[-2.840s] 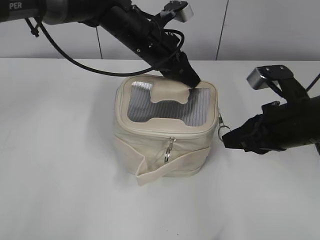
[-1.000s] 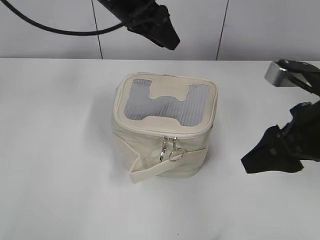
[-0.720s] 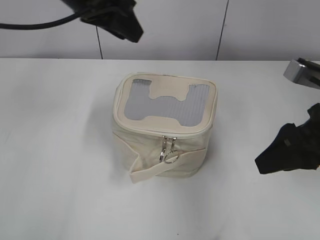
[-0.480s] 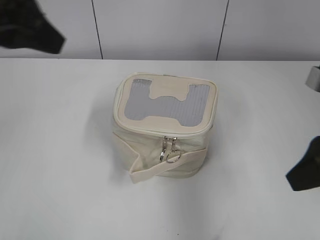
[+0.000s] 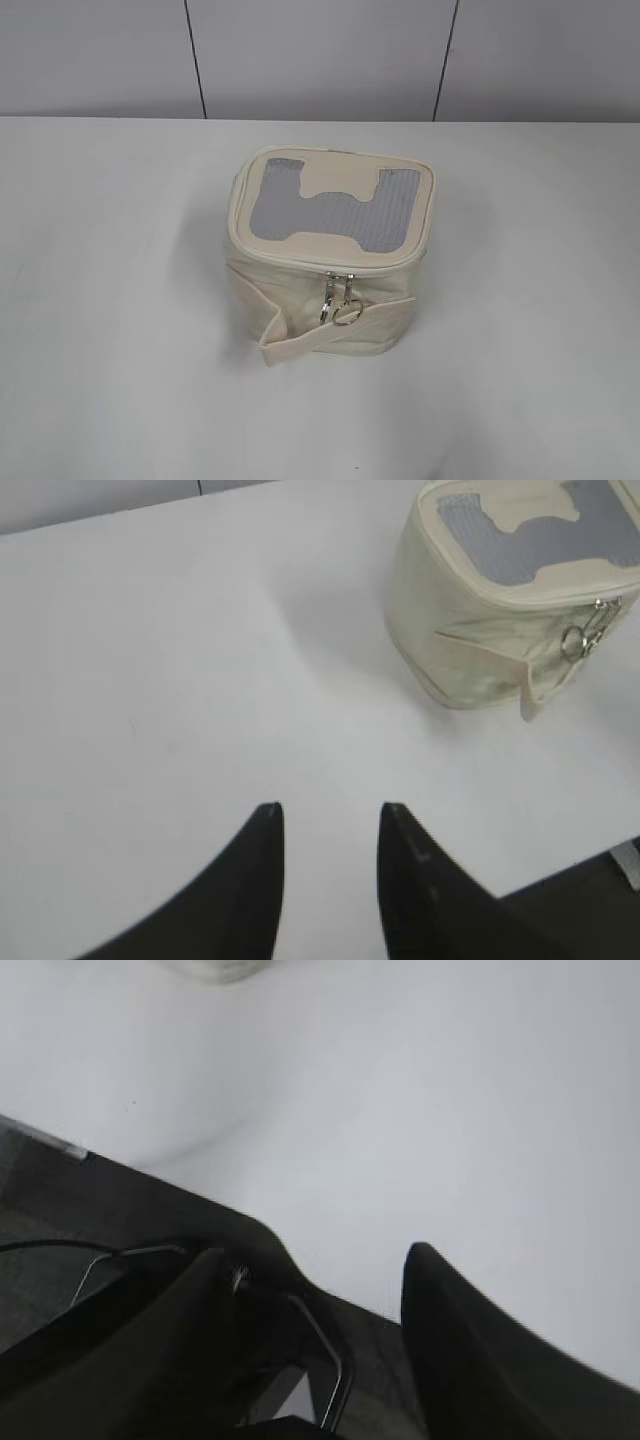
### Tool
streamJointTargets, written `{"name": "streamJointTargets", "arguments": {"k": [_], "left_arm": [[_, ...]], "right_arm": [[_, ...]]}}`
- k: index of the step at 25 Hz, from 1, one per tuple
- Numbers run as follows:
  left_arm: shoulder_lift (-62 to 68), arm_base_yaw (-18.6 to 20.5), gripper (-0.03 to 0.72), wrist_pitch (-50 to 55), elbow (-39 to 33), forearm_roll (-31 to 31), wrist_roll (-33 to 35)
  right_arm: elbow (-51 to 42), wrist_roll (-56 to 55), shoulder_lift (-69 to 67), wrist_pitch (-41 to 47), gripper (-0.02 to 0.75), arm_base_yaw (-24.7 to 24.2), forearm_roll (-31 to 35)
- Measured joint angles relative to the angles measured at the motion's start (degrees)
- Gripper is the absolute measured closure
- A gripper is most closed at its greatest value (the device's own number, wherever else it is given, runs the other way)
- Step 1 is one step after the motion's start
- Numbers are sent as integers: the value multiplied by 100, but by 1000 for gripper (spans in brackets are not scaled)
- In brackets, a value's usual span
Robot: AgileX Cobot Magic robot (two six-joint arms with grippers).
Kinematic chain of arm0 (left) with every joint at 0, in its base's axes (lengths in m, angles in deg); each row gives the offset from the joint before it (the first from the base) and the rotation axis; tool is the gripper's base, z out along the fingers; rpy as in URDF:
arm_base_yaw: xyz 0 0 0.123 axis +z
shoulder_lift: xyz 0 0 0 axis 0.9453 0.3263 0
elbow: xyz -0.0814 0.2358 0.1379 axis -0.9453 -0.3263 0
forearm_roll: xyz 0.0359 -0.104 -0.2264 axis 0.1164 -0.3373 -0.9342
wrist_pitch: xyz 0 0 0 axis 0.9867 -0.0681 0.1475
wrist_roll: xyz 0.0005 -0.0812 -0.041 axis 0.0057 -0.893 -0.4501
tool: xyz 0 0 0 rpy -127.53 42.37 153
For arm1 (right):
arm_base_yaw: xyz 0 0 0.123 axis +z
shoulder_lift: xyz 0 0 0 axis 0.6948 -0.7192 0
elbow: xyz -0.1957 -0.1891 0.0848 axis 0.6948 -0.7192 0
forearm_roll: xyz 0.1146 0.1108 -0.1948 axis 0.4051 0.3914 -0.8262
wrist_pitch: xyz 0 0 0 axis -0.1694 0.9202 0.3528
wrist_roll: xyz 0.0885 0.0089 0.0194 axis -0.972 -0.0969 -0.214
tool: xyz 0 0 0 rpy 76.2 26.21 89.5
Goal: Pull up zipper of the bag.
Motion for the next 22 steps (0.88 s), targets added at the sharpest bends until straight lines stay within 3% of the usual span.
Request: {"name": "streamJointTargets", "arguments": {"k": [5,9,22], "left_arm": [[-1138,0,440,79,-582,124,-19],[-1607,0,440,141,-643,119,-13],[-1855,0,458,157,-643,116,35]], "right_arm": [[-298,-5,1826,-1,307,0,-247],[-304,-29,2858,-6,307,0,-307],[-321,-906,2988,-51,307,5,-1014]]}}
